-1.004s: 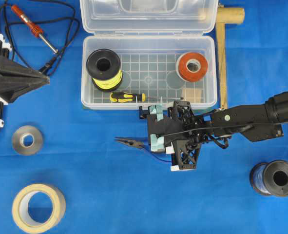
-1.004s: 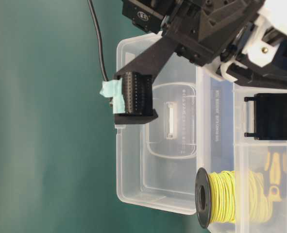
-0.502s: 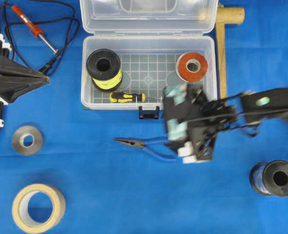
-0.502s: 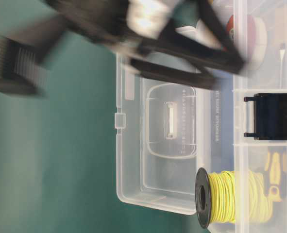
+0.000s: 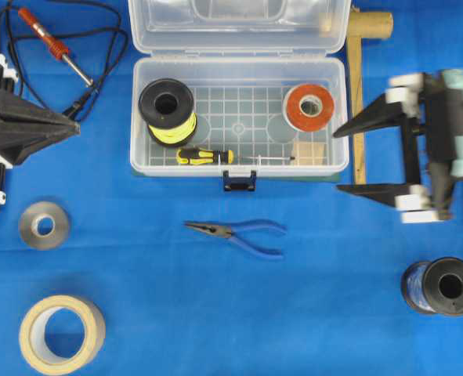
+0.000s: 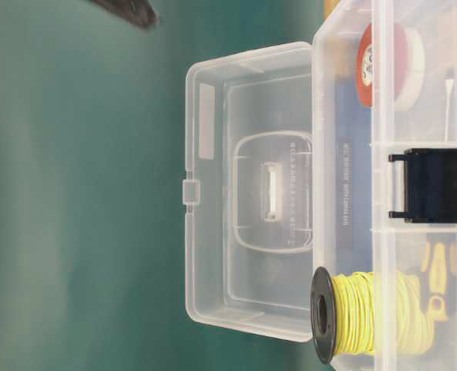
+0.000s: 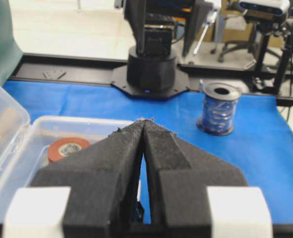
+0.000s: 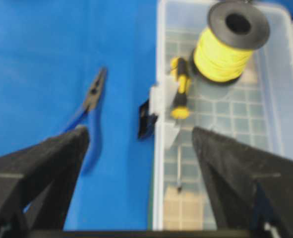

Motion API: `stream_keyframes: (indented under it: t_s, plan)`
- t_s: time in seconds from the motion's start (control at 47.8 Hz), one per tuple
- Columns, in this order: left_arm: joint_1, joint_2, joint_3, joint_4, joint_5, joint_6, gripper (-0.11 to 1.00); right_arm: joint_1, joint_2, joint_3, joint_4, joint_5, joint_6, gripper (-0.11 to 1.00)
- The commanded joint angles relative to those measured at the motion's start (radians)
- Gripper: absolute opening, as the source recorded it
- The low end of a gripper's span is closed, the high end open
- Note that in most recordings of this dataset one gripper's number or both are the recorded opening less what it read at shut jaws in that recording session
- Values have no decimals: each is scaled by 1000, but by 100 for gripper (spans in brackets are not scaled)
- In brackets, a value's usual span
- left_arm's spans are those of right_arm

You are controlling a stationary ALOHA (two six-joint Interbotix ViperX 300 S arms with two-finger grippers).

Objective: Pick the nipper from the toolbox among several items.

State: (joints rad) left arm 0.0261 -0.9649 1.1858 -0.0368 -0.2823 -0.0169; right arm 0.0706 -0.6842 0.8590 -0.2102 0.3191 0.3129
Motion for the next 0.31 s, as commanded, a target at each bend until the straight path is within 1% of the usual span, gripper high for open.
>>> stream_keyframes:
  t_s: [0.0,0.146,0.293]
  plan:
    - [2,6,-9,-2,-5,-3,0,-18,-89,64,3,-46,6,83]
    - [0,8,-8,-2,-2,-3,0,-51,-225,183,3,-91,38,83]
    - [2,11,-6,-2,-2,-3,0,-81,-325,284,3,-132,44,83]
